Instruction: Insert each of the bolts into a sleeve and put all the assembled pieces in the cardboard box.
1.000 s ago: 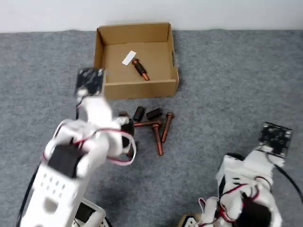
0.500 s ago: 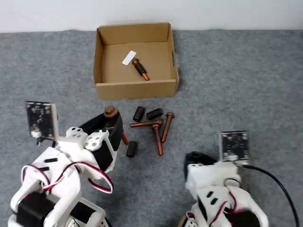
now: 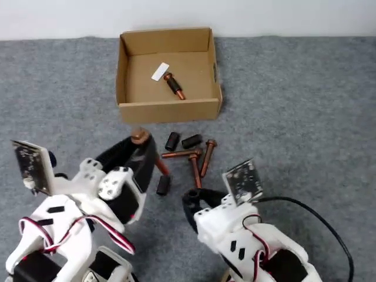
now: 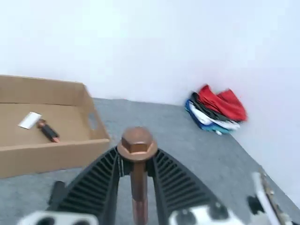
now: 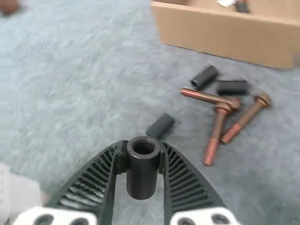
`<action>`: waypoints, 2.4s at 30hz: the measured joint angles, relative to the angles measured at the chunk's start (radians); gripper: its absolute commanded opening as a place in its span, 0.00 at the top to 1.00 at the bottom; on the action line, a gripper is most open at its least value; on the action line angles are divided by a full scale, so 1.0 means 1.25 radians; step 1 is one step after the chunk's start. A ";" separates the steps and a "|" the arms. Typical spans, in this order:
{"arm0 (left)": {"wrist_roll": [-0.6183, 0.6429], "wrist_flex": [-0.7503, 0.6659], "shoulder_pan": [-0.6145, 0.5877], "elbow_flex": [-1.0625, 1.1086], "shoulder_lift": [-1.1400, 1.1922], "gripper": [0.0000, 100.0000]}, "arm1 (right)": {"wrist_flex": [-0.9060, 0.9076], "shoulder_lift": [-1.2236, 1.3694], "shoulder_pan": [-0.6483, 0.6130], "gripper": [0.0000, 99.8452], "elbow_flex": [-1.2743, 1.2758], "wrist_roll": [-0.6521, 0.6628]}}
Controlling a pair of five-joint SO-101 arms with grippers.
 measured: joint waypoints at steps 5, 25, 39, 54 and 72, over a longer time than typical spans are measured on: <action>0.000 0.000 0.047 0.072 0.001 1.00 | -0.047 0.001 -0.017 0.99 0.000 0.104; 0.000 -0.118 0.048 0.222 0.002 1.00 | -0.124 -0.007 -0.016 0.99 0.000 0.286; -0.001 -0.086 0.055 0.218 -0.002 1.00 | -0.126 -0.006 0.017 0.99 0.001 0.287; -0.001 -0.068 0.106 0.218 0.002 1.00 | -0.131 -0.009 0.022 0.99 0.000 0.287; -0.053 0.012 0.104 0.341 -0.006 0.71 | -0.130 -0.005 0.031 0.99 0.004 0.287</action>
